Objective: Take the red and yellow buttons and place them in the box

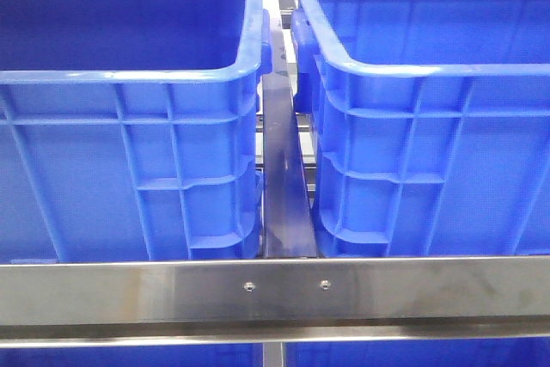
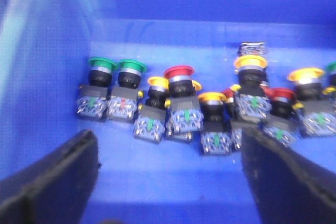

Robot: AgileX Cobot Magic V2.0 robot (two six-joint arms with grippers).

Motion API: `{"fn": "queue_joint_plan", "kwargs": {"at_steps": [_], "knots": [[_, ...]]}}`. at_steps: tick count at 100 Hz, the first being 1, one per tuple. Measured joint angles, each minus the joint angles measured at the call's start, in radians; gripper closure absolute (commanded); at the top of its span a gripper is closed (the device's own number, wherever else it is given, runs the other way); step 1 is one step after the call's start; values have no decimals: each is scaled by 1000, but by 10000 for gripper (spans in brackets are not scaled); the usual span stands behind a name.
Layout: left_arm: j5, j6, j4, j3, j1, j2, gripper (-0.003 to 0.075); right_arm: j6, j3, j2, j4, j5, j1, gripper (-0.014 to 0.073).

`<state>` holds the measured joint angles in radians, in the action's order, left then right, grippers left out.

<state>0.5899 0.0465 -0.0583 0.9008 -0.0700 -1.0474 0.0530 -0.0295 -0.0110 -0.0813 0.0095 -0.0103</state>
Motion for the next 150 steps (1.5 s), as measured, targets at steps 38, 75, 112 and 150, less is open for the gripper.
{"fn": "queue_joint_plan", "kwargs": {"at_steps": [38,75,112,150], "knots": [[170,1,-2,232,70,-389,154,0,0,0,0,0,0,660],[197,-1,2,369,70,-664,154,0,0,0,0,0,0,660],[158,-1,3,392,70,-729,252,0,0,0,0,0,0,660],[152,-1,6,393,70,-729,513,0,0,0,0,0,0,660]]}}
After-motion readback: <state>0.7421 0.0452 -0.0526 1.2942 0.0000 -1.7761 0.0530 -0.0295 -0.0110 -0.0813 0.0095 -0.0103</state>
